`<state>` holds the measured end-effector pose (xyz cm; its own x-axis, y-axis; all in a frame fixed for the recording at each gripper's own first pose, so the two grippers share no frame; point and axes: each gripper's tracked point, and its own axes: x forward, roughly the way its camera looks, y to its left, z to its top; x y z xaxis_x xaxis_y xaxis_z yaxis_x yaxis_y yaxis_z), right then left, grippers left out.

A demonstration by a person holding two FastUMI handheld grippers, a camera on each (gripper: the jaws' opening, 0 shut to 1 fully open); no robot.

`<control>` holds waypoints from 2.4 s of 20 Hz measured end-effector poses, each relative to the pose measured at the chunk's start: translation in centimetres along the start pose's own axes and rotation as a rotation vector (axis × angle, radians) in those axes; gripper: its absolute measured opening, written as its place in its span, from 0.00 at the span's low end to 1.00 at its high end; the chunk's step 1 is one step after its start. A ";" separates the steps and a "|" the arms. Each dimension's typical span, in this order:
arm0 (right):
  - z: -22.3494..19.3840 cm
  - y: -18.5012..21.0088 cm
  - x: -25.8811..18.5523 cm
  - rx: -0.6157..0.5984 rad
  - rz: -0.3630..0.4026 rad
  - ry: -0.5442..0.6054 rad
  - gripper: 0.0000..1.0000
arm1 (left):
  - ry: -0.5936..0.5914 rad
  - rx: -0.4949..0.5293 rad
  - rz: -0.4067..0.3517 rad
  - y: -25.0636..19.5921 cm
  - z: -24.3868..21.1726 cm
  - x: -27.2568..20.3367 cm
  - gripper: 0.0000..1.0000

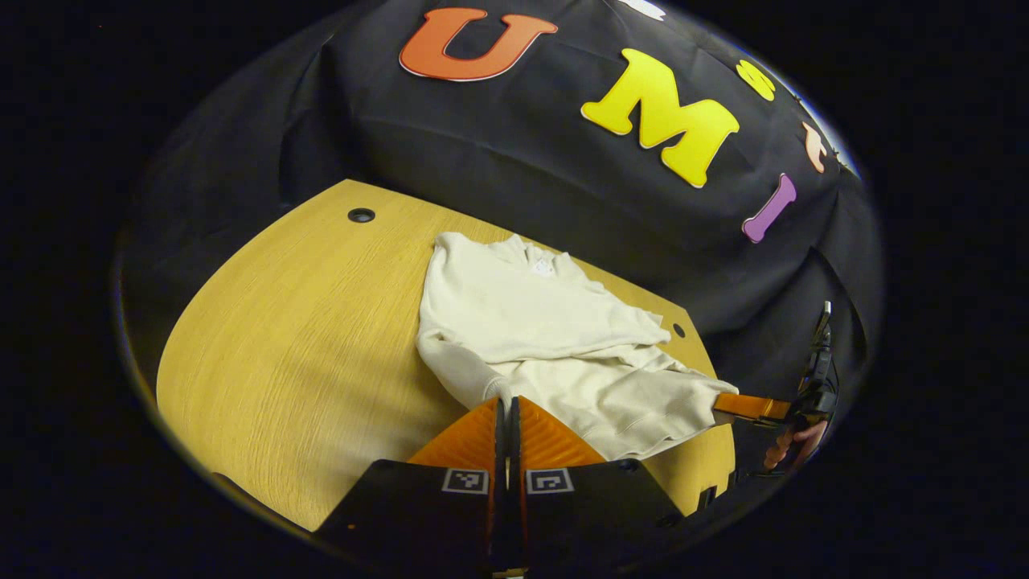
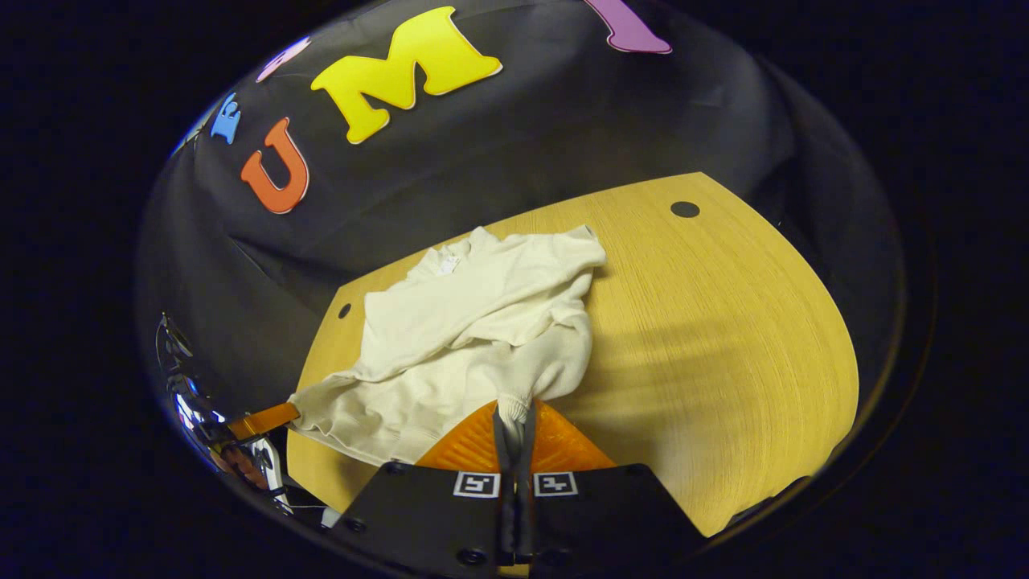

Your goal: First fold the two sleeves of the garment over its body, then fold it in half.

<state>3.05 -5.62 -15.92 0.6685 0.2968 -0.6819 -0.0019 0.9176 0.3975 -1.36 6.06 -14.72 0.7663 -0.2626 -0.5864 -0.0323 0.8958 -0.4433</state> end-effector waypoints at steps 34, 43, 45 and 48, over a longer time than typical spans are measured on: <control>20.2 0.0 31.2 -0.131 -0.084 -0.107 0.09 | -0.117 0.188 0.117 6.9 15.9 32.5 0.04; 25.0 1.1 20.6 -0.221 -0.151 -0.310 0.37 | -0.316 0.254 0.206 6.7 23.2 20.7 1.00; 25.8 2.3 14.9 -0.265 -0.155 -0.396 0.40 | -0.435 0.287 0.179 3.8 24.3 14.5 1.00; 26.6 5.8 5.8 -0.323 -0.146 -0.549 0.97 | -0.589 0.348 0.156 -0.9 25.0 5.3 0.98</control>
<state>26.68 -5.58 -1.26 0.9614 0.0629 -0.2679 -0.0480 0.9969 0.0617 18.80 12.84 -0.52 0.9927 0.0280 -0.1170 -0.0380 0.9958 -0.0838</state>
